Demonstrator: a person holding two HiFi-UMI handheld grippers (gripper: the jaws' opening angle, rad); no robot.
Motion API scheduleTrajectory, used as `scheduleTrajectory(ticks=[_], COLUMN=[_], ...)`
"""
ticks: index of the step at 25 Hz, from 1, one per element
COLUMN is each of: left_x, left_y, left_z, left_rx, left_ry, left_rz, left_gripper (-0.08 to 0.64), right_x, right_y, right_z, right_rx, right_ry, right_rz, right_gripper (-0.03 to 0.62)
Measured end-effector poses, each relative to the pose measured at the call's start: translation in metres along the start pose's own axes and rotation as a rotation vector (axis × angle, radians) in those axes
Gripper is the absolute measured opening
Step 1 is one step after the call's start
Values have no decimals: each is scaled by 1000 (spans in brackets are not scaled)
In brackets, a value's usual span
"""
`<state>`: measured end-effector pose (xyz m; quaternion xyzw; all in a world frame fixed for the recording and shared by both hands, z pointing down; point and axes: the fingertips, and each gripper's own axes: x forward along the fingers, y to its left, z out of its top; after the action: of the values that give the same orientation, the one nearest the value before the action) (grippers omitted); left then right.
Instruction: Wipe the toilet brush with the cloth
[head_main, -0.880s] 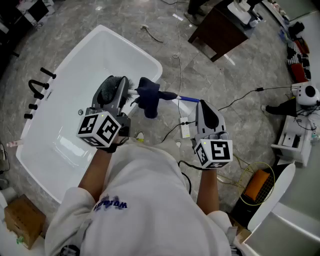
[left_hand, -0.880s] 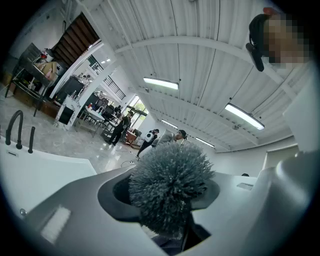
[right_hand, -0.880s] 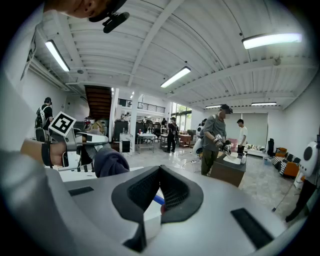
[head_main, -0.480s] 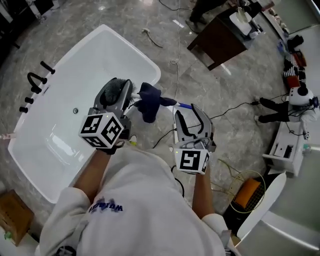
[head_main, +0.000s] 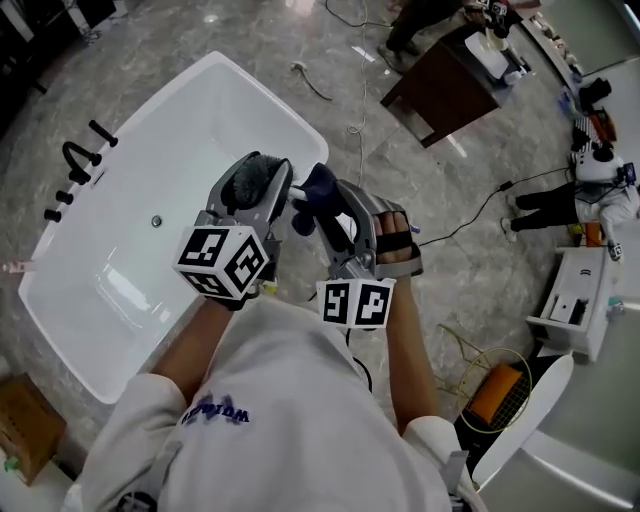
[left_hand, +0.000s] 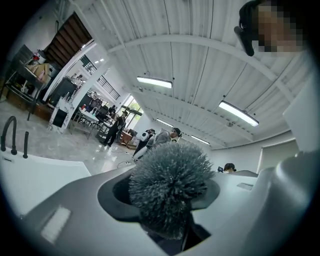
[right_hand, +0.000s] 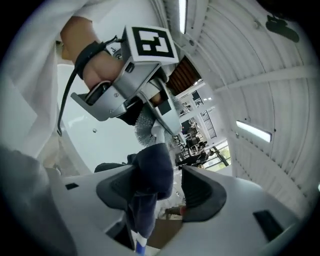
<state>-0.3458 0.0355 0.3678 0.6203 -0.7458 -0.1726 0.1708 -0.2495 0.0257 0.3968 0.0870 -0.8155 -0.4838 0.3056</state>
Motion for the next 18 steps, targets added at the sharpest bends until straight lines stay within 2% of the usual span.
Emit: scheduleTrajectory(ticks=[3,4,13,18], left_x=[-2,-3,-8,-9], left_y=[-4,-5,0,0], left_z=[3,3,1,2], left_rx=[-10,-8,4,2], left_ry=[-11,-12,-2,-5], left_rz=[-3,-4,-2,-4], left_gripper=[204,204,204,204], right_x=[1,1,3,-3], right_y=[2,2,8,10], right_z=[-2,-2,-4,-23], right_rx=[-50,-50,-37,-17], right_ry=[18,19,36,79], right_rz=[-34,-41,-52,-51], right_gripper=[193,183,164,164])
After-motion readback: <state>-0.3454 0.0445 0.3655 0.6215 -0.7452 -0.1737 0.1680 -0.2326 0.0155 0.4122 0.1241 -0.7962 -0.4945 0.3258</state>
